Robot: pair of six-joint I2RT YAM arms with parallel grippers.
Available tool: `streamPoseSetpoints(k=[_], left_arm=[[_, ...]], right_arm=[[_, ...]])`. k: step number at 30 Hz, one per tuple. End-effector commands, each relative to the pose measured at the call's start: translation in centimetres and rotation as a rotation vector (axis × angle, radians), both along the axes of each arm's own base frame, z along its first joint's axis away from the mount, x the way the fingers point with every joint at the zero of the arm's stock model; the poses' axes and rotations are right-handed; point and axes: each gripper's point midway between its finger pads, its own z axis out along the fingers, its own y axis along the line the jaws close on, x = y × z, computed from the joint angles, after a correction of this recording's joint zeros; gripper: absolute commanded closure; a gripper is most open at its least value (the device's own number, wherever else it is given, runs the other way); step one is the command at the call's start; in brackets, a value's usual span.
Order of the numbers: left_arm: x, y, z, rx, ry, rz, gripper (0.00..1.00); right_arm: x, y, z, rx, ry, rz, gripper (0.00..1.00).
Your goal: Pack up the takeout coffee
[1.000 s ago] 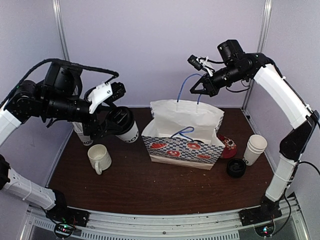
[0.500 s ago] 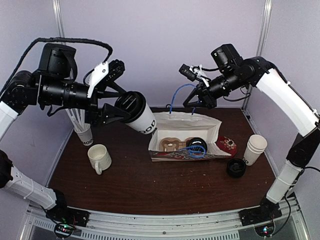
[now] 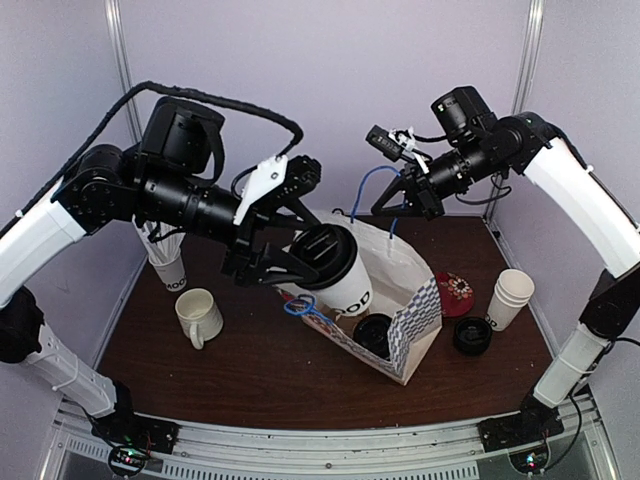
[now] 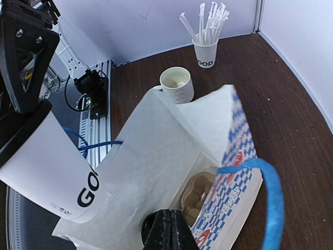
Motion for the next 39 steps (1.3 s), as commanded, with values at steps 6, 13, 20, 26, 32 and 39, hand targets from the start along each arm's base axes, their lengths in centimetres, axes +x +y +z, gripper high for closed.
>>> streamPoseSetpoints(k=[6, 13, 20, 26, 32, 39], left_arm=[[0.2, -1.6, -0.6, 0.019, -0.109, -0.043, 0.28], [0.2, -0.5, 2.1, -0.064, -0.159, -0.008, 0.28], [0.5, -0.3, 2.0, -0.105, -0.159, 0.022, 0.28], [1.6, -0.2, 0.4, -0.075, -0.200, 0.069, 0.28], [2.3, -0.8, -1.1, -0.030, -0.233, 0.069, 0.28], [2.3, -1.6, -1.8, -0.010, -0.261, 0.032, 0.29]], right_arm=[[-3.3, -0.3, 0.2, 0.033, 0.021, 0.117, 0.97], [-0.2, 0.0, 0.6, -0.027, -0.066, 0.056, 0.98], [1.0, 1.0, 1.8, 0.015, -0.095, 0.052, 0.98], [-0.4, 1.1, 0.8, 0.020, -0.080, 0.121, 0.97], [-2.5, 1.0, 0.5, 0.029, -0.072, 0.195, 0.95], [-5.3, 0.9, 0.4, 0.026, -0.080, 0.258, 0.95]])
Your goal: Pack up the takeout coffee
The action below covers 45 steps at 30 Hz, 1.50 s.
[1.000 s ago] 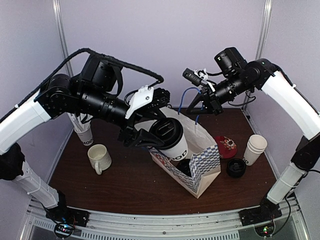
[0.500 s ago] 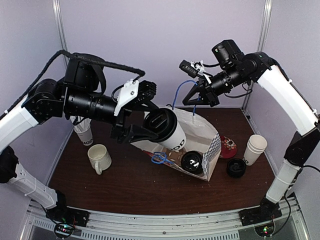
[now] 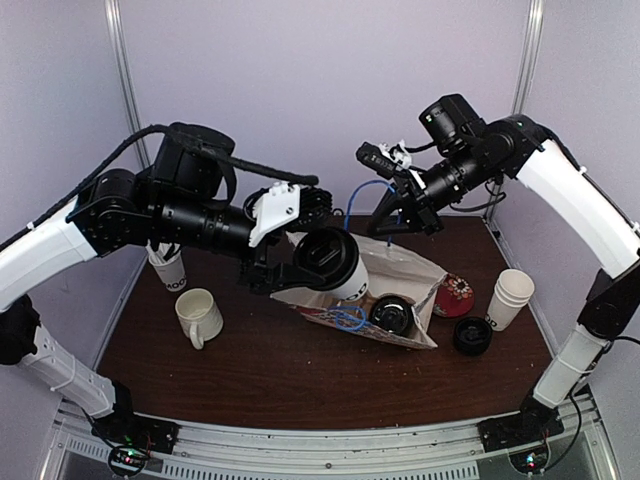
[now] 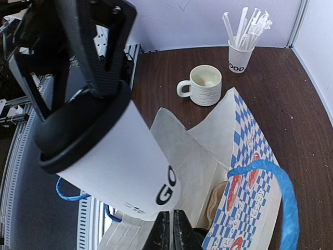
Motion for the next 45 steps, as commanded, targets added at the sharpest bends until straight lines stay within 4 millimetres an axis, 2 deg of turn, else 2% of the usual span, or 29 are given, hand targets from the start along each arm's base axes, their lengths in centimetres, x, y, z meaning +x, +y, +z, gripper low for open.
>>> streamPoseSetpoints(k=[1, 6, 9, 16, 22, 32, 35, 40, 45], left_arm=[[0.1, -0.9, 0.9, -0.034, -0.050, -0.033, 0.29], [-0.3, -0.7, 0.6, -0.028, -0.061, -0.056, 0.29], [-0.3, -0.8, -0.4, -0.008, -0.072, -0.066, 0.29], [-0.7, -1.7, -4.7, 0.110, -0.149, -0.112, 0.29], [0.2, -2.4, -8.8, 0.212, -0.204, -0.106, 0.29], [1.5, -4.4, -12.5, 0.253, -0.250, -0.093, 0.32], [2.5, -4.5, -13.7, 0.294, -0.280, -0.060, 0.32], [4.1, -4.8, -14.6, 0.313, -0.332, 0.005, 0.32], [4.7, -4.8, -14.9, 0.302, -0.359, 0.028, 0.32]], right_arm=[[-2.8, -0.4, 1.8, 0.041, -0.036, 0.060, 0.95], [-4.1, 0.0, 1.8, 0.042, -0.031, 0.086, 0.94], [-5.0, 0.4, 1.3, 0.026, -0.029, 0.111, 0.93], [-5.9, 0.8, 0.8, 0.011, -0.029, 0.138, 0.94], [-6.6, 0.6, 1.2, 0.020, -0.028, 0.154, 0.94], [-7.8, 0.6, 0.9, 0.019, -0.009, 0.186, 0.94], [-8.3, 0.7, 0.6, 0.015, 0.000, 0.202, 0.94], [-8.9, 1.0, 0.4, 0.013, 0.012, 0.225, 0.94], [-9.2, 1.2, 0.4, 0.012, 0.024, 0.239, 0.94]])
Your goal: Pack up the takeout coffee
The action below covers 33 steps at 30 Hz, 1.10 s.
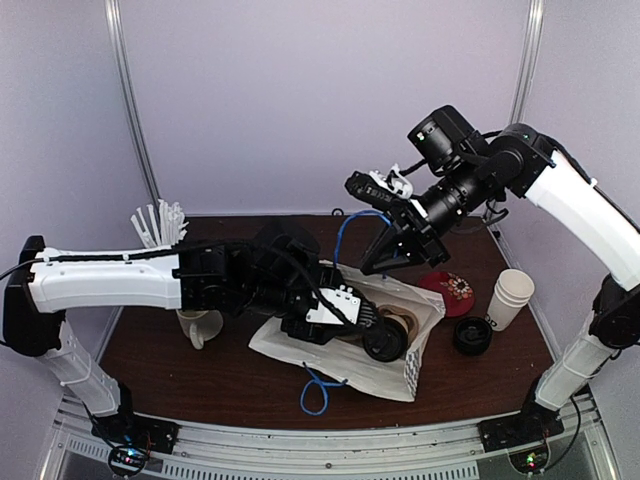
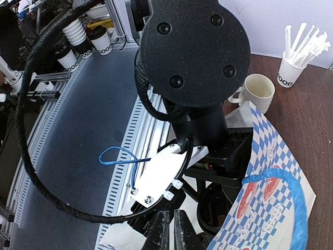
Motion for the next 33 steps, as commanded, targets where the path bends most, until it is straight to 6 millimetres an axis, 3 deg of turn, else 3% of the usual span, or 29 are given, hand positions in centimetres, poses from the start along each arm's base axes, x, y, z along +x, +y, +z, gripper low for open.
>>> streamPoseSetpoints(k=[1, 33], left_arm=[[1.1, -1.0, 0.9, -0.064, -0.080, 0.020, 0.32], [1.3, -0.7, -3.2, -0.101, -0.166, -0.008, 0.33]], right_arm=[[-1.2, -0.2, 0.5, 0.013, 0.016, 0.035, 0.94], [-1.0, 0.5, 0.7, 0.016, 0.051, 0.043, 0.94]])
